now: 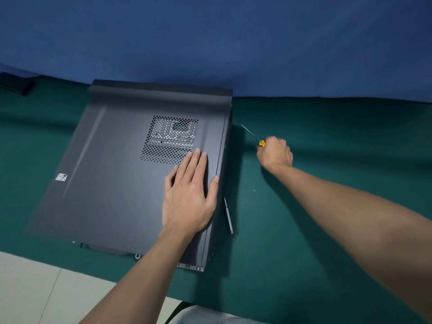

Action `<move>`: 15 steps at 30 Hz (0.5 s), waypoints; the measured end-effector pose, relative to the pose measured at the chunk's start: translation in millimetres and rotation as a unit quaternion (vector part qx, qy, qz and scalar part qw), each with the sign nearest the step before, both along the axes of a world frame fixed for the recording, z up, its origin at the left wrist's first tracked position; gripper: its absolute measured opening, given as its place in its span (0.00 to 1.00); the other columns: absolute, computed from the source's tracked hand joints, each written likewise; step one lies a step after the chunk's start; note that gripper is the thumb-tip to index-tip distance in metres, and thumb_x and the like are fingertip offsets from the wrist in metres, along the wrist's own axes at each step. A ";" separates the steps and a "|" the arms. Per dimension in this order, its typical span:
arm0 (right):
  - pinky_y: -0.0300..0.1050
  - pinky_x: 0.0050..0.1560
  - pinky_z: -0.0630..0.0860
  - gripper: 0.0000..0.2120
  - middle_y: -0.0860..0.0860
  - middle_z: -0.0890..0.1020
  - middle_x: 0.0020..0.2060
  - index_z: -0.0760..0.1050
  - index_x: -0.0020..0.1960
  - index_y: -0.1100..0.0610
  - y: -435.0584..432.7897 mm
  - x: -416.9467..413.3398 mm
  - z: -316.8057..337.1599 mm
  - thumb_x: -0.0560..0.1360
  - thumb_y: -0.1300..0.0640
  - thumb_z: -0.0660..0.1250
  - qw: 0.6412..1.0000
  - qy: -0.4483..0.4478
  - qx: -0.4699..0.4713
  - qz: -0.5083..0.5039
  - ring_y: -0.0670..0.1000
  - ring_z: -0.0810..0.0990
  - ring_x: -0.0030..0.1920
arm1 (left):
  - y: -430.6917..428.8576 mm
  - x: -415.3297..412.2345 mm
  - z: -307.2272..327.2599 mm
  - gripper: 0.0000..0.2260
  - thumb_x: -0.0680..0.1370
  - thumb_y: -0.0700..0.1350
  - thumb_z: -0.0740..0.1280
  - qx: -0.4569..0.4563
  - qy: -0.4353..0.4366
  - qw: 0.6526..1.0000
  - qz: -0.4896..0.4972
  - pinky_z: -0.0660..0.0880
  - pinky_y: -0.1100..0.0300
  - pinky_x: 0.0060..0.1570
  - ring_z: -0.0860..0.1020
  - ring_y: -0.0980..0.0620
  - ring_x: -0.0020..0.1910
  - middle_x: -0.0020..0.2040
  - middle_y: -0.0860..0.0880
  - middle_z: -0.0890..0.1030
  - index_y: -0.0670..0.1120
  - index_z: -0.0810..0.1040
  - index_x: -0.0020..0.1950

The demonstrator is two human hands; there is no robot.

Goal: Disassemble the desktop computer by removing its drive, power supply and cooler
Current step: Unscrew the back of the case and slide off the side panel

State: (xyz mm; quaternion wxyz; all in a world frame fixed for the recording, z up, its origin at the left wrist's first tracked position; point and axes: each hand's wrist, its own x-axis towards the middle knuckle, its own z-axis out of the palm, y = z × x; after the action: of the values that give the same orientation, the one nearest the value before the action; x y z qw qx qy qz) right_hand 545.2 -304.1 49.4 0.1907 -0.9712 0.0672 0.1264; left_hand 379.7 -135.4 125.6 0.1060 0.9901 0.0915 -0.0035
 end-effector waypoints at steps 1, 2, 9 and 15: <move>0.49 0.43 0.69 0.08 0.59 0.79 0.49 0.77 0.47 0.59 2.2 1.5 -3.7 0.74 0.59 0.60 1.000 -0.017 -0.018 0.012 0.65 0.78 0.48 | -0.2 -0.1 0.2 0.27 0.82 0.59 0.48 0.000 0.000 1.000 0.001 0.48 0.57 0.73 0.51 0.58 0.78 0.79 0.53 0.58 0.49 0.59 0.79; 0.49 0.42 0.68 0.08 0.59 0.78 0.49 0.77 0.48 0.59 3.5 2.4 -7.7 0.73 0.60 0.59 0.999 -0.029 -0.030 0.021 0.65 0.78 0.47 | -0.4 -0.5 0.5 0.27 0.82 0.59 0.49 0.001 0.000 1.000 0.003 0.48 0.57 0.73 0.52 0.57 0.78 0.79 0.53 0.58 0.49 0.59 0.79; 0.48 0.44 0.67 0.08 0.58 0.77 0.52 0.74 0.51 0.58 2.5 1.7 -25.2 0.75 0.58 0.60 0.998 0.040 -0.034 0.029 0.64 0.78 0.51 | -0.5 -1.1 1.3 0.28 0.82 0.60 0.48 -0.009 -0.001 1.000 0.004 0.50 0.56 0.74 0.51 0.58 0.78 0.79 0.54 0.57 0.49 0.59 0.79; 0.49 0.47 0.71 0.14 0.59 0.77 0.56 0.72 0.56 0.59 3.4 -15.9 -1.8 0.76 0.50 0.64 0.995 0.055 0.044 -0.076 0.63 0.77 0.54 | 0.3 -1.0 2.5 0.28 0.82 0.60 0.48 -0.016 -0.009 1.000 0.002 0.50 0.55 0.74 0.52 0.57 0.78 0.79 0.53 0.58 0.49 0.60 0.78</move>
State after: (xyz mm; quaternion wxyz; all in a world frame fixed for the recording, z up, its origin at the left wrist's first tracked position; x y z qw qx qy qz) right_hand 529.3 -300.7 47.5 0.2379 -0.9456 0.1454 0.1674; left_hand 378.7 -135.1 128.1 0.1225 0.9882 0.0923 0.0044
